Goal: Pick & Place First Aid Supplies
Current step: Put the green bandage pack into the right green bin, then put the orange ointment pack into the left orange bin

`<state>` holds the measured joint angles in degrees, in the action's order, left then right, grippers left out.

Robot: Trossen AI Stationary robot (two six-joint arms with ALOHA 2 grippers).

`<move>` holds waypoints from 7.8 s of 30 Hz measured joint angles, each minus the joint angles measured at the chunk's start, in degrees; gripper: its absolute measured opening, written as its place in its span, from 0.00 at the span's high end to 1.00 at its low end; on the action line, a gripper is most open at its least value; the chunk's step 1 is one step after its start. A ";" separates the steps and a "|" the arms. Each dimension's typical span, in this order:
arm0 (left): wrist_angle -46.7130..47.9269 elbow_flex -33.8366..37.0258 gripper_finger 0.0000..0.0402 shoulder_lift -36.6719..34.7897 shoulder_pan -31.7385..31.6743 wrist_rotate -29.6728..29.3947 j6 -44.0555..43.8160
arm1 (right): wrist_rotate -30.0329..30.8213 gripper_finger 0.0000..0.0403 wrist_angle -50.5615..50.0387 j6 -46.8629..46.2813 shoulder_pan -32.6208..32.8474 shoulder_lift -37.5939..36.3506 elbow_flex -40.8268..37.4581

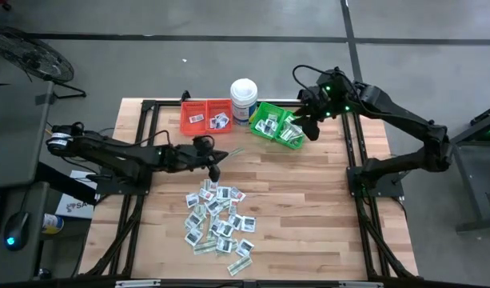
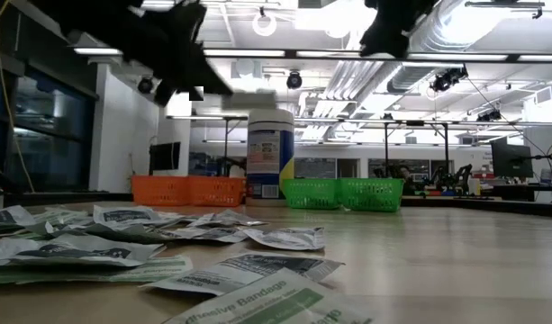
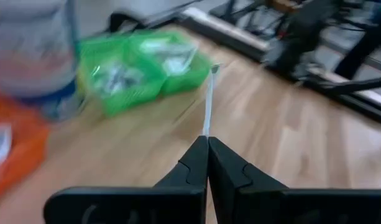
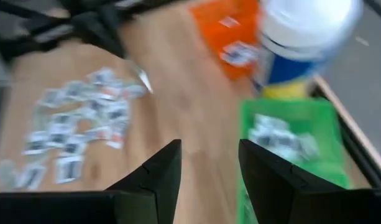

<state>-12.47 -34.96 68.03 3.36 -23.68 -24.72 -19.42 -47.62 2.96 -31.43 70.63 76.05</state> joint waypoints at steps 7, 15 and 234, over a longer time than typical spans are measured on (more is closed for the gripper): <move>0.54 -7.19 1.00 0.00 -0.02 2.10 9.99 | -5.03 0.62 7.88 8.18 5.06 2.86 0.00; 0.53 -9.66 1.00 0.00 -2.34 2.57 11.60 | -3.70 0.62 16.25 10.19 12.15 7.80 0.00; 30.15 -9.64 0.46 -14.43 -2.21 8.68 19.27 | 12.05 0.72 -0.50 -10.27 11.94 10.36 -1.86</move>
<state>17.68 -44.60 53.60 1.15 -15.00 -5.46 -7.38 -48.12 -7.31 -19.49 80.99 74.19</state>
